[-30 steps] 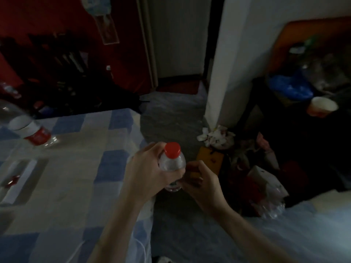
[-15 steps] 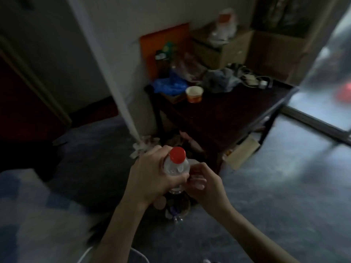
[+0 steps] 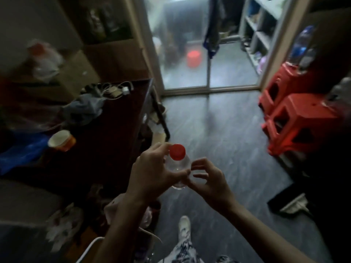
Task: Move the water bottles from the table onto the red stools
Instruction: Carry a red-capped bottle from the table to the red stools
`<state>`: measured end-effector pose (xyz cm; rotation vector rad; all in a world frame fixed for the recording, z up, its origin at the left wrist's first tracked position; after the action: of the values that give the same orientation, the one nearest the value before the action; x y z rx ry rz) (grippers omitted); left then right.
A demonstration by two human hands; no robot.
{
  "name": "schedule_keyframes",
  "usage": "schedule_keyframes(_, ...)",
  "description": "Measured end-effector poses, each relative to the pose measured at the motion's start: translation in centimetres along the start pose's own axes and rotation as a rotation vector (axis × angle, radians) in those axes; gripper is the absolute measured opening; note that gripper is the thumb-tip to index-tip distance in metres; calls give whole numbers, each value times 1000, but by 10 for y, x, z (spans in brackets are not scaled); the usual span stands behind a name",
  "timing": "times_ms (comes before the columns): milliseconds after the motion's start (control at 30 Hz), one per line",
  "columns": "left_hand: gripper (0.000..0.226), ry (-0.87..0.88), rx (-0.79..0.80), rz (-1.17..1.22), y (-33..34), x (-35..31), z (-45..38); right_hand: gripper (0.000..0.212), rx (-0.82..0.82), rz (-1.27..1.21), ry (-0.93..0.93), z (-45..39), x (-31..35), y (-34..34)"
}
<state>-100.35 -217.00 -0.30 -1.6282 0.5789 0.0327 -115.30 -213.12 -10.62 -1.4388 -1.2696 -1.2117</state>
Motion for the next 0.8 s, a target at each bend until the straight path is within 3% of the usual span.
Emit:
schedule_keyframes(233, 55, 244, 92, 67, 54, -67, -98, 42, -237, 68, 54, -44, -15, -88)
schedule_keyframes(800, 70, 506, 185, 128, 122, -123, -354, 39, -429, 205, 96, -258, -44, -194)
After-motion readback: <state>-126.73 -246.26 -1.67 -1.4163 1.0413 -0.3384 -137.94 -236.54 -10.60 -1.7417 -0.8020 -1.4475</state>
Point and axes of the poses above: each hand's wrist, its own z-axis away from the middle knuckle, its own y-axis out of the palm, x = y × z, the point moved 8 cm from there along -z, towards the middle knuckle, and after that the axes turned 11 degrees about -z, right-handed, at the moved point
